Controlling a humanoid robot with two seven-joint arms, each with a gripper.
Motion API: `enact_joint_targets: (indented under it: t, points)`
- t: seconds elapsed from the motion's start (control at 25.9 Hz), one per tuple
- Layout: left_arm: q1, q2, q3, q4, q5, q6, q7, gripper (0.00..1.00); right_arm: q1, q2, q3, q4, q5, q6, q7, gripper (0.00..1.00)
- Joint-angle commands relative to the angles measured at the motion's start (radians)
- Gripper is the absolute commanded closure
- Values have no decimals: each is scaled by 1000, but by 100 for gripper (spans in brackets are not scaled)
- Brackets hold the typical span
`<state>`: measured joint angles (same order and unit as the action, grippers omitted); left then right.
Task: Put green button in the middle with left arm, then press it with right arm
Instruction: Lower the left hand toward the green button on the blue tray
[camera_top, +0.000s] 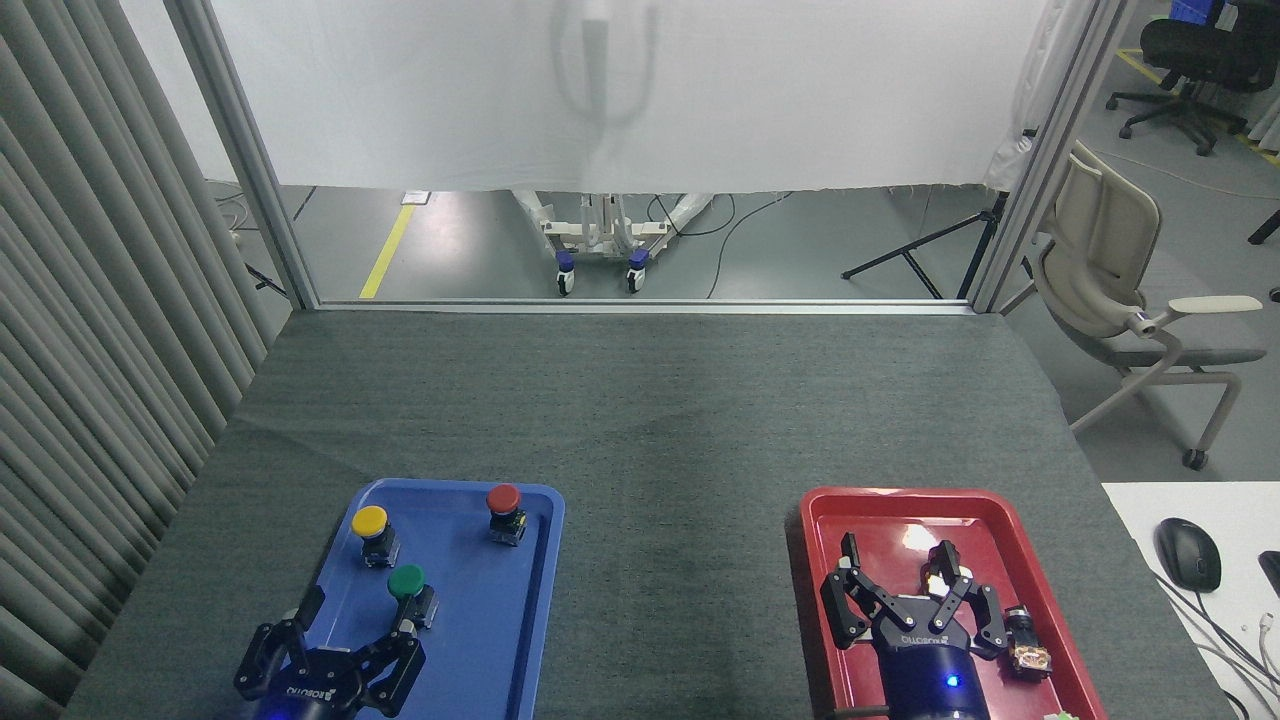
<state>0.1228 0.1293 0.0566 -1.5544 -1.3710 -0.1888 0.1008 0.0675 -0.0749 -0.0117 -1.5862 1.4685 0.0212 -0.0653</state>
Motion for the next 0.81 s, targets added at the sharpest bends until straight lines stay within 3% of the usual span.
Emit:
enact_joint_targets:
  t: [0.0,0.77]
  points:
    - [0,0,-1,2,1,2,2,1,0,1,-1,-2,0,0,-5,0]
    - [-2,-22,-4,2,3,6,2,1,2,3,-1,-26,0,8,2,0]
